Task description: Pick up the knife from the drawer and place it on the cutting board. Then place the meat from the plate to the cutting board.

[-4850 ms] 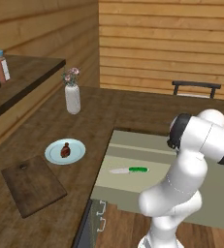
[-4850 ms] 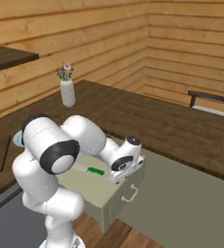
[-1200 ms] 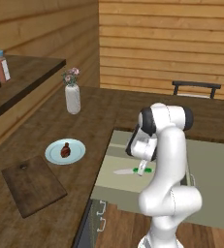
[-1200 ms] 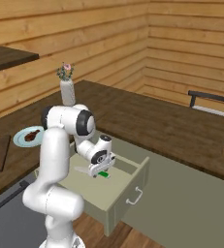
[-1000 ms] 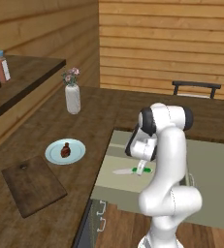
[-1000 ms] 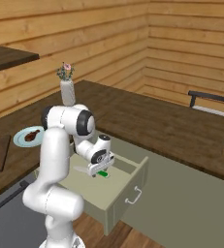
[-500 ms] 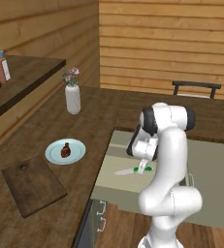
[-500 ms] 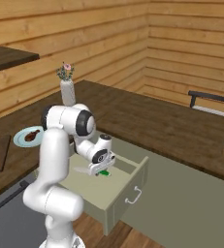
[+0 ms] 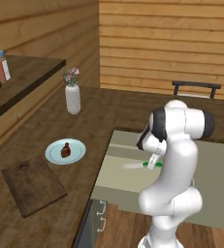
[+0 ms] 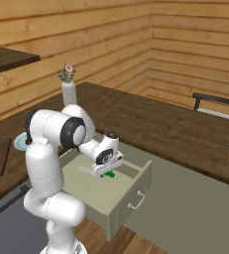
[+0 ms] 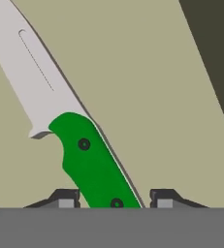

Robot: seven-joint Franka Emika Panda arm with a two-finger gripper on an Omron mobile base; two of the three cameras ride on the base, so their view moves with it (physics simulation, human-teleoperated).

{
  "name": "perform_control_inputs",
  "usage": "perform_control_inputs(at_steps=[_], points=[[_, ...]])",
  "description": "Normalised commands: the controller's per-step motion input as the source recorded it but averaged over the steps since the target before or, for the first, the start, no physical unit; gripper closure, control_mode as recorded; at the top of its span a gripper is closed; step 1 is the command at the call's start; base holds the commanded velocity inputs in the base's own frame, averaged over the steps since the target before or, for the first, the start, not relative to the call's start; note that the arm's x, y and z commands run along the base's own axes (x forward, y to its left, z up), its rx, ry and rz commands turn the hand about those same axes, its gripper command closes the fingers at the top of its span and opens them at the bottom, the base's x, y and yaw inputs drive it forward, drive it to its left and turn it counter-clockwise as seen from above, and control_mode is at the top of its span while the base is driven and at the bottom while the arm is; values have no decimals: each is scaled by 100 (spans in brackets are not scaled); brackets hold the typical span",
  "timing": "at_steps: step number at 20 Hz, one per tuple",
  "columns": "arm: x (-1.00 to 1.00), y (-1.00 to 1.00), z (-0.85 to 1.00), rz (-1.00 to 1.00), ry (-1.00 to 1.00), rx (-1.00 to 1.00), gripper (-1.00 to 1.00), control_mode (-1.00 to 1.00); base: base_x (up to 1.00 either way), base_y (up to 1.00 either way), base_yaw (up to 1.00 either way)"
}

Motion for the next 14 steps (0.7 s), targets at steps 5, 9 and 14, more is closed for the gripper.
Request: perform_control_inputs(at_steps=[5,9,14], points=[[-49,-3,100,-10,0,0,100,-100,0,0,0],[-70,0,100,-18,-3,9,100,-100,0,0,0],[-41,1,100,-36,-11,11,100,-100,0,0,0]])
